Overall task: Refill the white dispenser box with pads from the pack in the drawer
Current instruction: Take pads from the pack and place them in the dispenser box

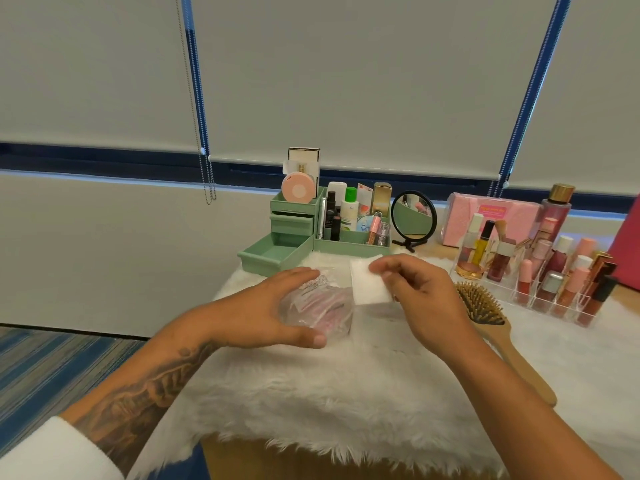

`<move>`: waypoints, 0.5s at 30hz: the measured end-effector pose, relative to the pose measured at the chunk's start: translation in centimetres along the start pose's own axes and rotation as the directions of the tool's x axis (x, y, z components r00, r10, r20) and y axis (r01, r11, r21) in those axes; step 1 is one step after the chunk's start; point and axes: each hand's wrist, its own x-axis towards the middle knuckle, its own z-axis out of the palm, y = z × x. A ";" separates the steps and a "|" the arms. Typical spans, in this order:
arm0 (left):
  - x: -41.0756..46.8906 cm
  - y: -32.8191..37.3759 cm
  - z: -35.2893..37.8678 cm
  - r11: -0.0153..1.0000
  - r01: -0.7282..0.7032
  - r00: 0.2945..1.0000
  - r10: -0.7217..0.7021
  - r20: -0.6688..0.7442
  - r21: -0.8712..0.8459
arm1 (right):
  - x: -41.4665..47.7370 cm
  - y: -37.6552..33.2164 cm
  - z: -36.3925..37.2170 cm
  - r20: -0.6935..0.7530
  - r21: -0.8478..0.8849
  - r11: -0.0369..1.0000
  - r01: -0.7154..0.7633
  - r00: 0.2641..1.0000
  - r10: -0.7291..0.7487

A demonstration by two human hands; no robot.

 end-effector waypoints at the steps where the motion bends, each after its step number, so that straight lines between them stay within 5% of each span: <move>1: 0.0 0.7 0.0 1.000 -0.009 1.000 0.009 -0.029 0.005 | -0.1 0.1 -0.2 -0.006 0.005 1.000 -0.004 1.000 0.004; 6: 1.8 3.2 1.4 0.995 -0.095 0.968 0.095 -0.230 0.009 | -0.2 0.5 -1.4 -0.111 -0.033 0.999 -0.026 0.994 0.022; 10: 3.7 3.9 2.6 0.989 -0.112 0.975 0.128 -0.182 0.092 | 0.3 0.9 -2.9 -0.202 -0.021 0.996 -0.089 0.976 0.082; 15: 4.6 3.8 3.9 0.971 -0.143 0.969 0.176 -0.171 0.190 | 0.3 1.5 -3.0 -0.085 -0.052 0.992 -0.111 0.991 0.107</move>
